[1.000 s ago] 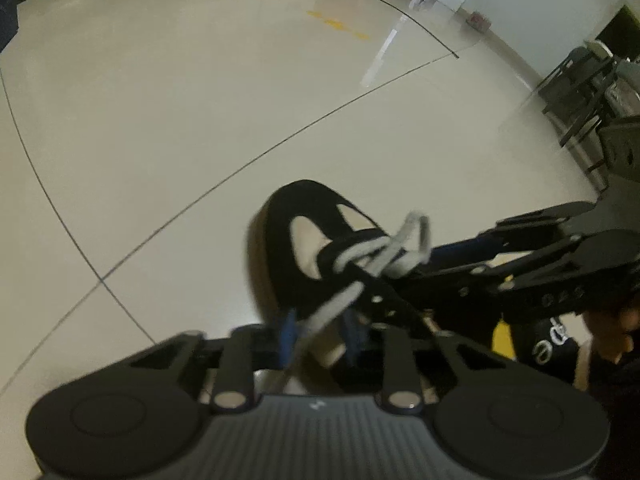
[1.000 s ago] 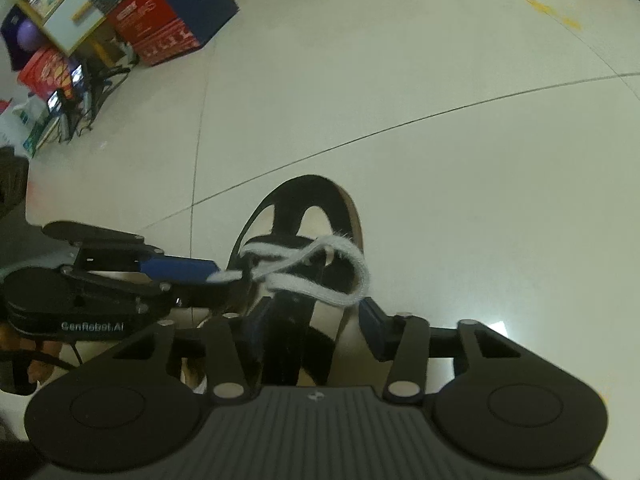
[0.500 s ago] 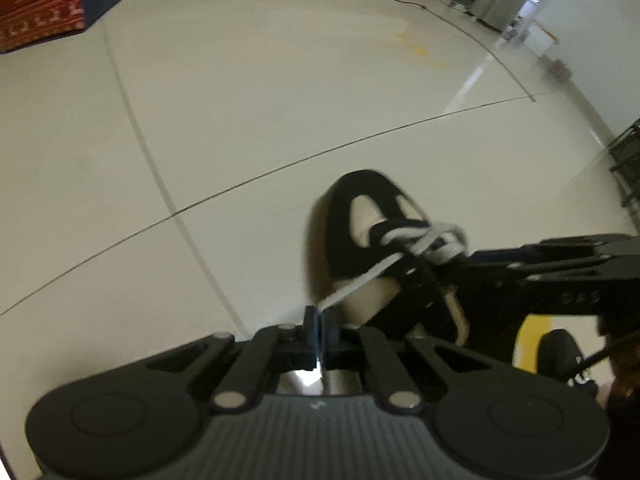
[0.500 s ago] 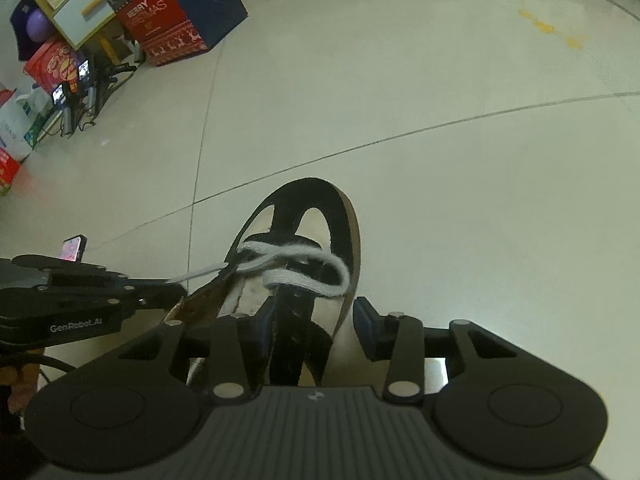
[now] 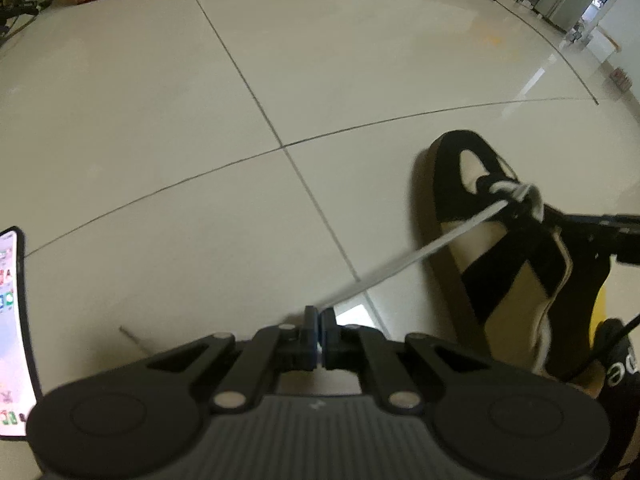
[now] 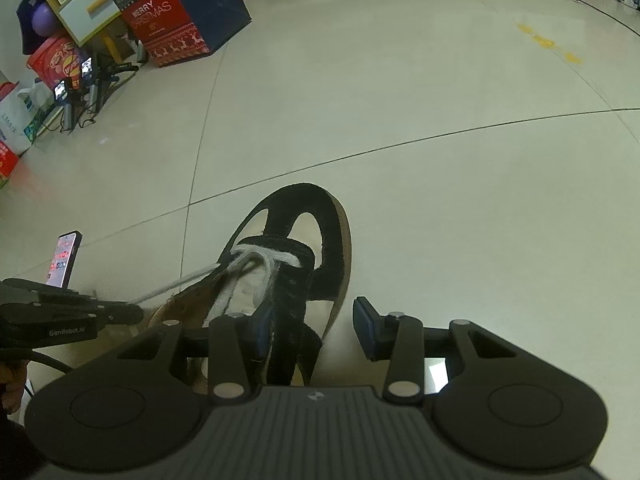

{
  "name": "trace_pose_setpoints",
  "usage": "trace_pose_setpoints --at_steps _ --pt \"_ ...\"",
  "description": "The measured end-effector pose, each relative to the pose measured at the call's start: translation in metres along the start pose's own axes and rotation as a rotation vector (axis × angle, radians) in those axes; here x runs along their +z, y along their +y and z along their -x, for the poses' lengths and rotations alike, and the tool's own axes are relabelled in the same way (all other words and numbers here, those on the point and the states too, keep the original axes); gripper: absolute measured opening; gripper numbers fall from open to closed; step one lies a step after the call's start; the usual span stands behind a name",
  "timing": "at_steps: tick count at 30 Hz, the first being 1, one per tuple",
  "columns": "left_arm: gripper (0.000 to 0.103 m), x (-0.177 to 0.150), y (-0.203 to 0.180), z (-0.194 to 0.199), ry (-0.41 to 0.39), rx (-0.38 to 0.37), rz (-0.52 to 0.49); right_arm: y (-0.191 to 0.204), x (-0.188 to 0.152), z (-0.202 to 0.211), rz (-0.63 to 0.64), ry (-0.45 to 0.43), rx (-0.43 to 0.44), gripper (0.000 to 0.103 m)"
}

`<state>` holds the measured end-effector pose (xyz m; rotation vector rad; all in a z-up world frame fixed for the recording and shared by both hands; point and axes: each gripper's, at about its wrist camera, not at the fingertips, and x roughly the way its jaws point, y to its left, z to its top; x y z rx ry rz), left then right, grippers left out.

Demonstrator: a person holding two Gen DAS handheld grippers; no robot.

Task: Lace up shoes with both hands

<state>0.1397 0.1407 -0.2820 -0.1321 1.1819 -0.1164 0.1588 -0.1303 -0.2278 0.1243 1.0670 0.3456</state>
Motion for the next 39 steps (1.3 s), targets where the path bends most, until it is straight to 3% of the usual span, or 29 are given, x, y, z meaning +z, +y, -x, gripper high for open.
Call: trace_pose_setpoints --at_steps 12,17,19,21,27,32,36,39 --pt "0.002 -0.008 0.031 -0.001 0.035 0.108 0.074 0.0 -0.001 -0.001 0.004 -0.005 -0.001 0.044" --pt "0.006 -0.001 0.02 0.001 0.034 0.041 -0.008 0.002 0.0 0.0 0.007 -0.004 -0.007 0.044" --pt "0.026 0.003 0.013 0.003 0.014 0.007 -0.048 0.003 0.0 0.0 0.009 -0.003 -0.01 0.044" --pt "0.037 0.007 0.004 0.005 -0.009 -0.028 -0.093 0.004 -0.001 -0.001 0.014 -0.002 -0.013 0.044" --pt "0.041 0.022 -0.04 0.0 -0.055 -0.11 -0.247 0.007 -0.001 -0.001 0.021 -0.002 -0.017 0.044" --pt "0.038 0.031 -0.064 -0.01 -0.067 -0.107 -0.345 0.007 -0.002 -0.002 0.024 -0.003 -0.018 0.044" --pt "0.002 0.035 -0.062 -0.02 -0.038 -0.101 -0.332 0.007 -0.003 -0.002 0.025 -0.006 -0.018 0.044" --pt "0.002 0.029 -0.067 -0.02 -0.072 -0.042 -0.342 0.006 -0.004 -0.001 0.028 -0.009 -0.019 0.044"
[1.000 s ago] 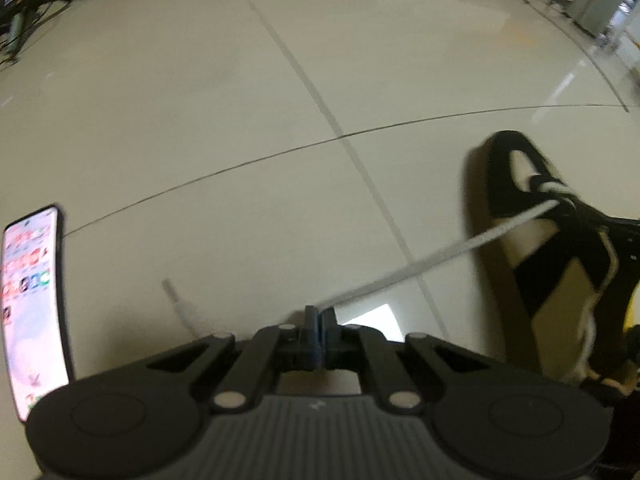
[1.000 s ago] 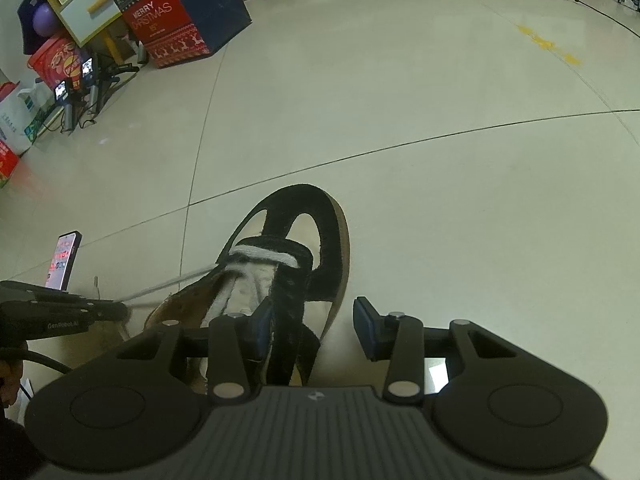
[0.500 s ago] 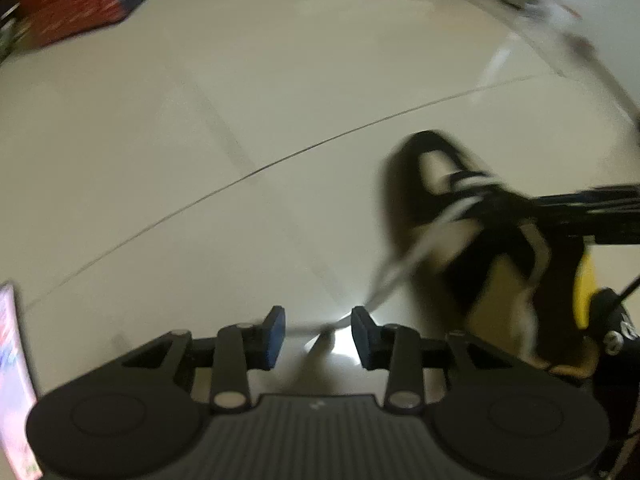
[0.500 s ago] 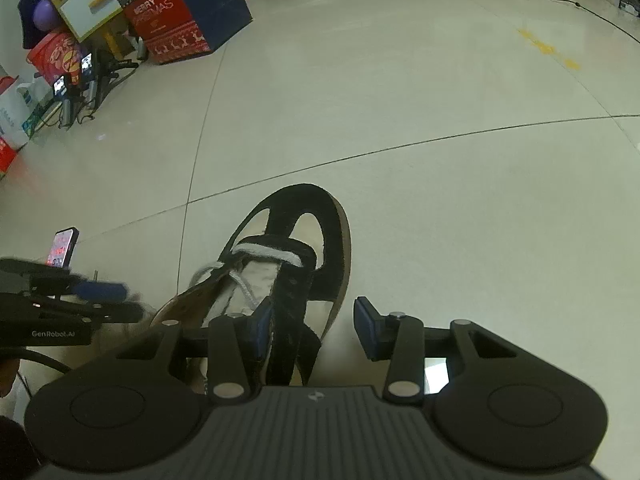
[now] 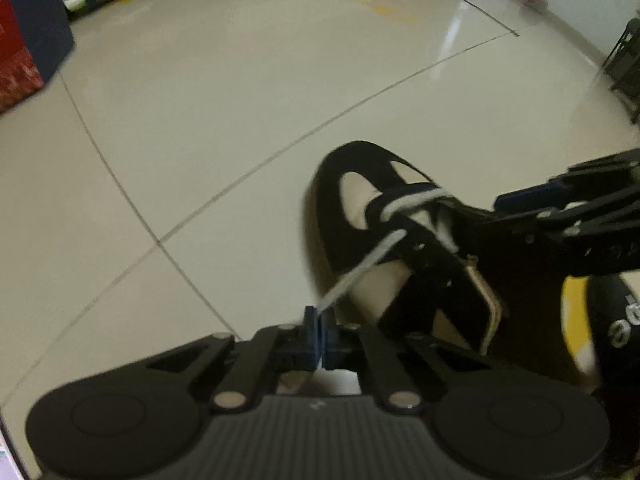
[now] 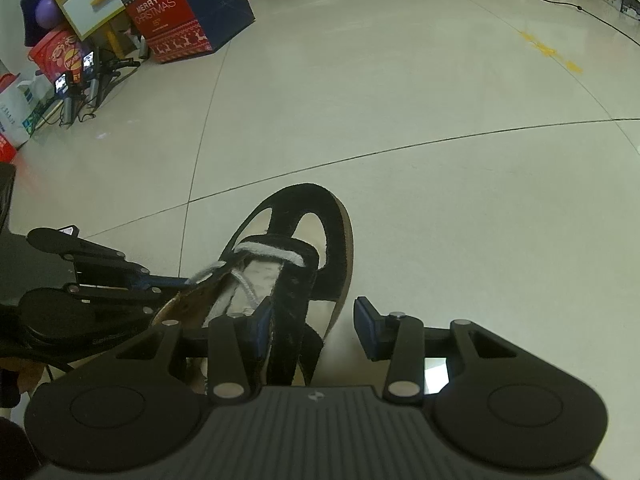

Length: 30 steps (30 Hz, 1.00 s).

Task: Lace up shoes with both hands

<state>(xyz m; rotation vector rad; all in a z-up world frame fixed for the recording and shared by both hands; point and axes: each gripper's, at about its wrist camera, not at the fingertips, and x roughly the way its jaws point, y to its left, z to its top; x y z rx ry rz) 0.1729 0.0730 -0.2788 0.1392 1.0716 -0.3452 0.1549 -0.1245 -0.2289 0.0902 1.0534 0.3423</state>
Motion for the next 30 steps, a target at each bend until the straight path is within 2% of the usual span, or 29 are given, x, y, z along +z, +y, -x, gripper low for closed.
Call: trace_pose_setpoints --at_steps 6,9,12,14,17,20,21,22,24,26,27,30 --pt "0.001 -0.017 -0.001 0.008 -0.029 0.105 0.014 -0.003 0.0 0.0 -0.006 -0.005 0.003 0.044" --pt "0.002 -0.027 0.004 0.013 -0.04 0.115 0.04 -0.003 -0.001 0.001 -0.004 -0.007 0.004 0.044" --pt "0.002 -0.032 -0.001 0.018 -0.064 0.141 0.011 -0.004 -0.001 0.001 -0.001 -0.009 0.001 0.045" --pt "0.002 -0.037 -0.003 0.021 -0.052 0.139 -0.001 -0.004 -0.001 0.001 0.002 -0.01 -0.004 0.047" --pt "0.002 -0.036 0.0 0.02 -0.014 0.091 0.031 -0.005 0.0 0.001 -0.004 -0.004 -0.004 0.047" --pt "0.009 -0.031 0.005 0.026 -0.017 0.017 0.081 -0.005 0.002 0.002 -0.01 0.009 0.003 0.047" --pt "0.023 -0.029 0.007 0.029 -0.027 -0.012 0.098 -0.005 0.002 0.004 -0.011 0.014 0.015 0.047" --pt "0.043 -0.028 0.009 0.033 -0.038 -0.041 0.115 -0.006 0.003 0.007 -0.012 0.018 0.031 0.046" --pt "0.054 -0.024 0.013 0.039 -0.062 -0.083 0.156 -0.006 0.003 0.014 -0.01 0.016 0.062 0.045" --pt "0.054 -0.021 0.019 0.043 -0.062 -0.146 0.208 -0.006 0.003 0.022 -0.009 0.011 0.088 0.041" --pt "0.054 -0.021 0.022 0.045 -0.059 -0.186 0.241 -0.006 0.003 0.025 -0.013 0.011 0.099 0.033" --pt "0.054 -0.028 0.025 0.052 -0.053 -0.328 0.334 -0.007 0.002 0.03 -0.047 0.031 0.155 0.026"
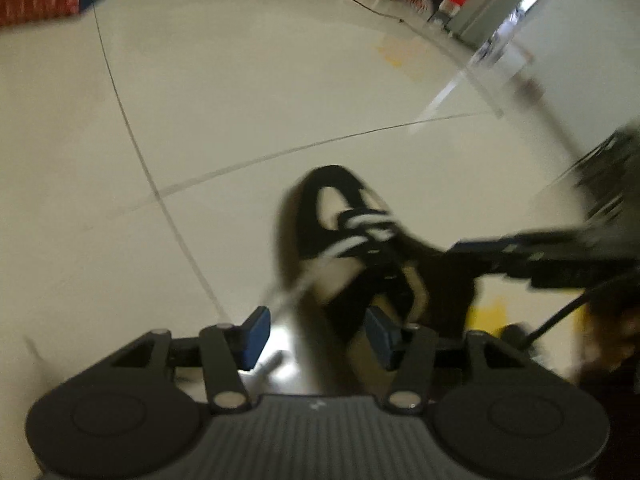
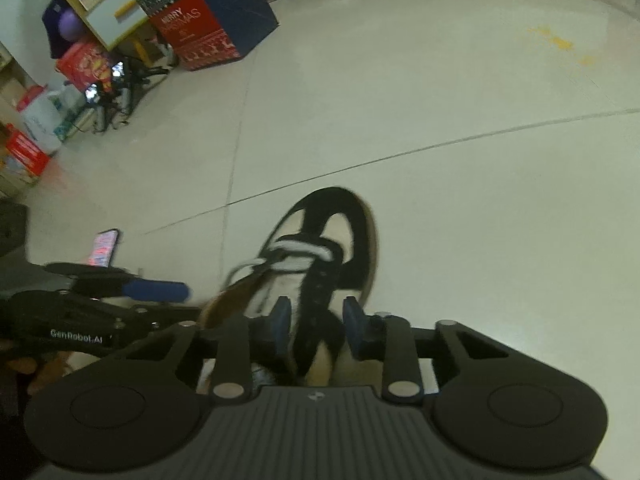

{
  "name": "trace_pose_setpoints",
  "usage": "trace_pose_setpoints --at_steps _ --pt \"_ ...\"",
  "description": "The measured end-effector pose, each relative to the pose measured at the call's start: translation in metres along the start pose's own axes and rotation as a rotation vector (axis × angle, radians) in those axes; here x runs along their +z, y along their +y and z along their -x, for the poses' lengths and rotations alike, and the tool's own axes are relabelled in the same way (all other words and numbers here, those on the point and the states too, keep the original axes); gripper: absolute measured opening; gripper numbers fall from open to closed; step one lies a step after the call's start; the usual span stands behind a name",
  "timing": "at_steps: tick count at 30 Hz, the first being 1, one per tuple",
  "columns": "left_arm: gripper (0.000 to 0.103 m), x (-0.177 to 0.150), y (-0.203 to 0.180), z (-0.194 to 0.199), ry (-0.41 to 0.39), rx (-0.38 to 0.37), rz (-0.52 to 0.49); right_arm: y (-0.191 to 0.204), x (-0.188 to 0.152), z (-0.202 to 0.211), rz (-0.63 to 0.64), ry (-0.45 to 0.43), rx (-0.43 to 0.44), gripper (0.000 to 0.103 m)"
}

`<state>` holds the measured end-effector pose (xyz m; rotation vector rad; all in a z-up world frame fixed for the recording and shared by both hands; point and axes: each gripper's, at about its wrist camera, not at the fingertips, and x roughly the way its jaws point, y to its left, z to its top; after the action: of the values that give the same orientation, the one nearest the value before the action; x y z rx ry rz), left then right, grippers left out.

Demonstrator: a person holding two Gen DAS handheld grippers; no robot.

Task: Lace up shoes with both hands

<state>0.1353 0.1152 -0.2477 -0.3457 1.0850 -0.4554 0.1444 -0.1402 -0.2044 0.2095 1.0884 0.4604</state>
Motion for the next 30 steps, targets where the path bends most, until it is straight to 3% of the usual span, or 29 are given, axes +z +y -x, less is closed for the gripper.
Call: trace_pose_setpoints --at_steps 4,10,14,15,16,17,20,21,22,30 --pt "0.057 -0.01 -0.005 0.006 0.04 -0.159 -0.02 0.004 -0.006 0.005 -0.002 0.018 0.04 0.026" --pt "0.056 -0.027 -0.022 -0.015 0.155 -0.208 -0.169 0.007 -0.018 0.012 0.034 0.049 0.054 0.028" --pt "0.056 -0.035 -0.021 -0.027 0.187 -0.269 -0.143 0.011 -0.025 0.015 0.069 0.059 0.07 0.029" --pt "0.051 -0.036 -0.021 -0.029 0.192 -0.284 -0.133 0.012 -0.026 0.015 0.075 0.06 0.071 0.029" --pt "0.038 -0.037 -0.021 -0.029 0.194 -0.308 -0.129 0.012 -0.026 0.016 0.079 0.061 0.072 0.03" --pt "0.032 -0.038 -0.023 -0.029 0.19 -0.32 -0.136 0.013 -0.026 0.016 0.08 0.062 0.074 0.03" --pt "0.018 -0.044 -0.029 -0.026 0.173 -0.311 -0.169 0.01 -0.026 0.017 0.065 0.06 0.08 0.03" --pt "0.007 -0.045 -0.03 -0.026 0.171 -0.299 -0.175 0.01 -0.026 0.017 0.064 0.058 0.082 0.03" --pt "0.001 -0.046 -0.031 -0.026 0.171 -0.298 -0.175 0.009 -0.026 0.018 0.063 0.056 0.085 0.03" --pt "0.001 -0.029 -0.039 -0.014 0.079 -0.443 -0.064 0.009 -0.025 0.025 0.067 0.034 0.114 0.03"
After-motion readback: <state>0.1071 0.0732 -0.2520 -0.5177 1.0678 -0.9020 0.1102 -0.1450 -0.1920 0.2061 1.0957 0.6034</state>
